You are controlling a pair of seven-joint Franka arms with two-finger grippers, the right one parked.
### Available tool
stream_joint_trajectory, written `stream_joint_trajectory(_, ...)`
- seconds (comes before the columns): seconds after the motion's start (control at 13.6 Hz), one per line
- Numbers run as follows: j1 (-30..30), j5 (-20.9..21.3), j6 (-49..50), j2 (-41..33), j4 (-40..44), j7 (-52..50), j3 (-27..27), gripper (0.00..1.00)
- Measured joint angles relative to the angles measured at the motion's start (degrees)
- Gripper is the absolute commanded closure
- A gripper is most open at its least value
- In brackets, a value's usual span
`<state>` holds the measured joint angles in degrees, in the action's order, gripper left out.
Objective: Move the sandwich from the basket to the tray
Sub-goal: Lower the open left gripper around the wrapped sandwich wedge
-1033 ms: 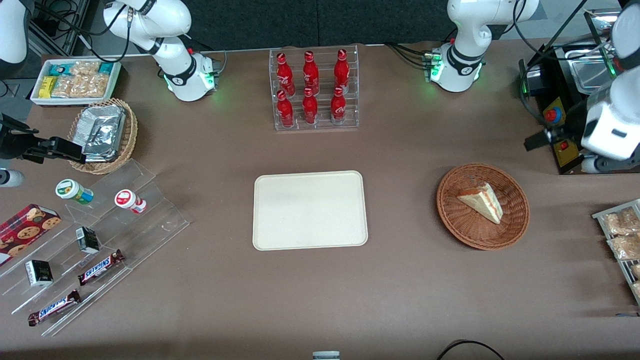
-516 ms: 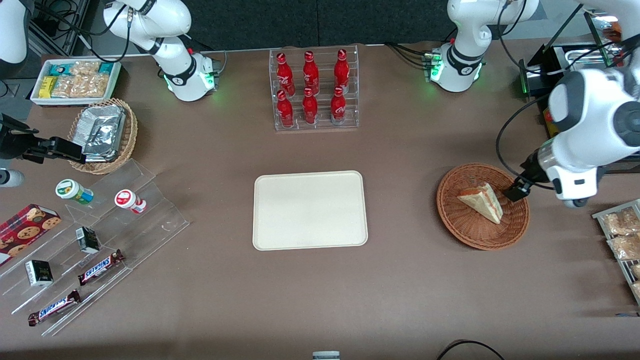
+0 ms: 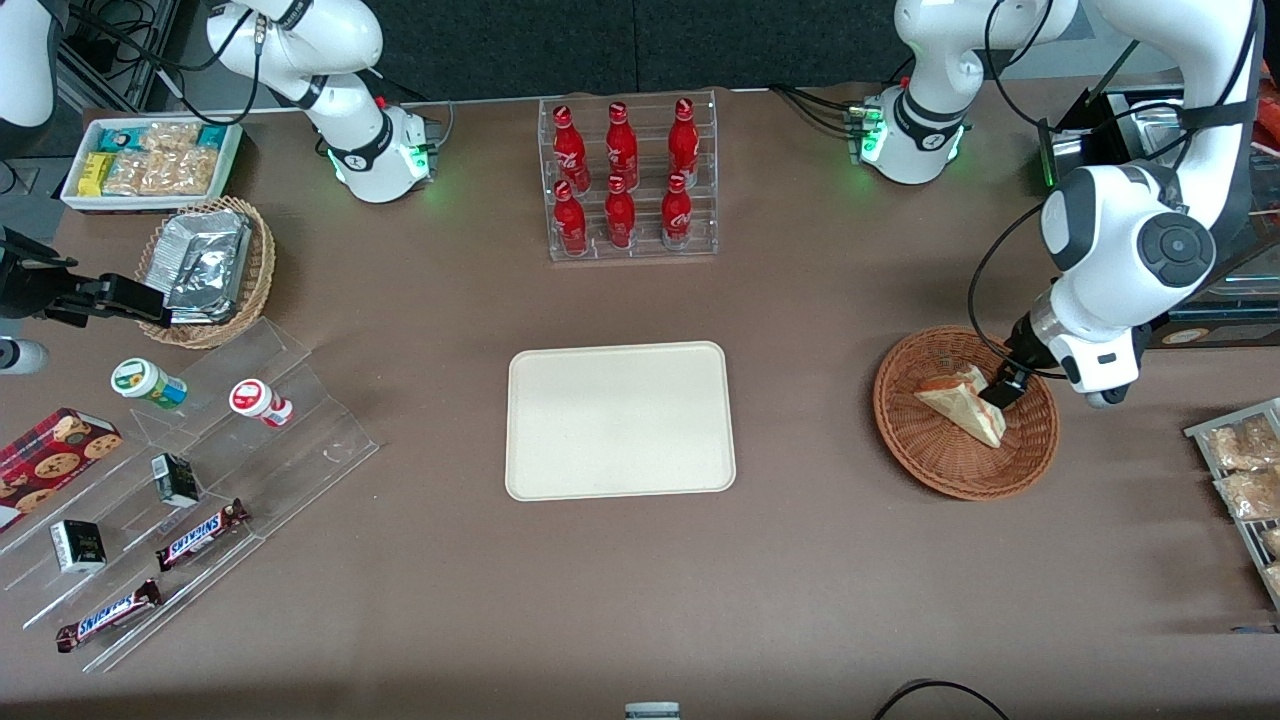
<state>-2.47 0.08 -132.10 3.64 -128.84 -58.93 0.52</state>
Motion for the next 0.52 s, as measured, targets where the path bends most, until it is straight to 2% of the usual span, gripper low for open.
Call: stream_joint_trajectory(0.52, 0.00, 0.00, -10.34, 0.48, -6.96, -0.18, 0.00, 0.00)
